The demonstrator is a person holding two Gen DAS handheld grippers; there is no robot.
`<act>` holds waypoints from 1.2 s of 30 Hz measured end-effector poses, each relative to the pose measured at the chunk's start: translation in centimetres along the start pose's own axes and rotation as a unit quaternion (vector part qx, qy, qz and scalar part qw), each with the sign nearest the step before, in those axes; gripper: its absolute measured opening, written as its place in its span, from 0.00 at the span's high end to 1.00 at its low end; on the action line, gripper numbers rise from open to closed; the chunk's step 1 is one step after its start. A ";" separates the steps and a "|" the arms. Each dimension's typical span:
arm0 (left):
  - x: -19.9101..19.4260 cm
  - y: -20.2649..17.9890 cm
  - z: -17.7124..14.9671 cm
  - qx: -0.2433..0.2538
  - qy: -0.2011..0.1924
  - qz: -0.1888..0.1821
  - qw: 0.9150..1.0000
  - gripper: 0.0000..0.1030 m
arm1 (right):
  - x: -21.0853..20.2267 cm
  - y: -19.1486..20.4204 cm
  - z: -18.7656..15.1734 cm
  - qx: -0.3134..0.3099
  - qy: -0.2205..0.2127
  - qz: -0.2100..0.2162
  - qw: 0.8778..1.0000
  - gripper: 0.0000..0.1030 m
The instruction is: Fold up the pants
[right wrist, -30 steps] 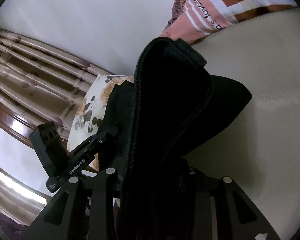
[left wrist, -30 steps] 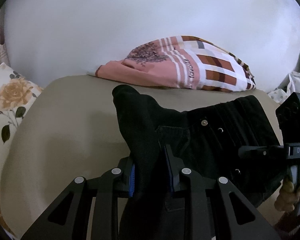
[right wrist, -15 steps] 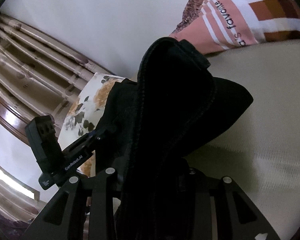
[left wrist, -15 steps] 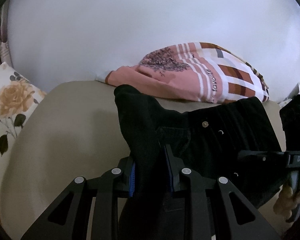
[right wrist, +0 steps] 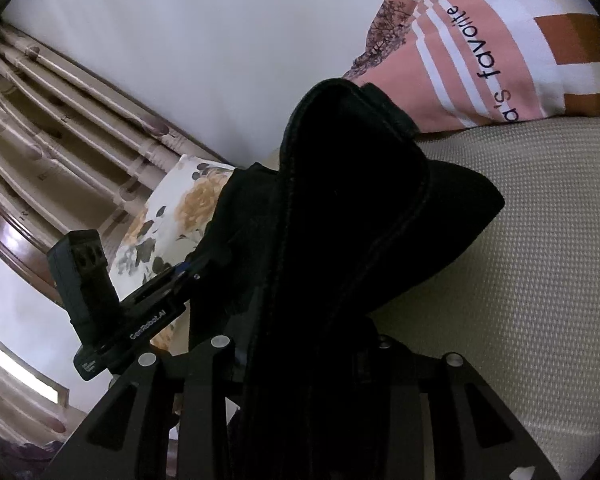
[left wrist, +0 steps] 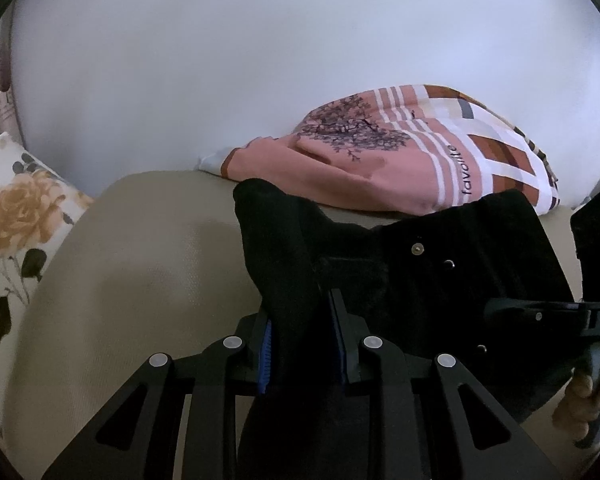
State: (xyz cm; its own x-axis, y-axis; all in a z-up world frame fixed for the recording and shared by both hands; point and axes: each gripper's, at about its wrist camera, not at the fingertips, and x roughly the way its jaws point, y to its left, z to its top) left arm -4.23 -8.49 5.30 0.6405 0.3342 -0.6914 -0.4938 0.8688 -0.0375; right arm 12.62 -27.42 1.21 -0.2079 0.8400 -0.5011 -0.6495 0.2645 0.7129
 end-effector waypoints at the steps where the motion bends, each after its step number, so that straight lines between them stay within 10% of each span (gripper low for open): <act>1: 0.2 0.1 0.0 0.000 0.000 0.001 1.000 0.76 | 0.1 0.0 0.0 0.000 -0.001 0.001 1.000 0.70; 25: 3.9 1.9 0.1 -0.009 0.014 0.014 1.000 0.73 | 1.5 -2.4 1.0 0.021 -0.008 -0.011 1.000 0.70; 36: 4.6 4.0 -1.9 -0.032 0.012 0.066 0.997 0.16 | 1.6 -4.1 0.6 0.069 0.000 -0.037 0.997 0.57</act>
State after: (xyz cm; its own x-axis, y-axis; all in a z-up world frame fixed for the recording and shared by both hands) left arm -4.43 -4.22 0.59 0.5530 0.4343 -0.7110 -0.6095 0.7927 0.0101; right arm 15.43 -26.89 -2.24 -0.1641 0.8159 -0.5544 -0.5566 0.3874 0.7349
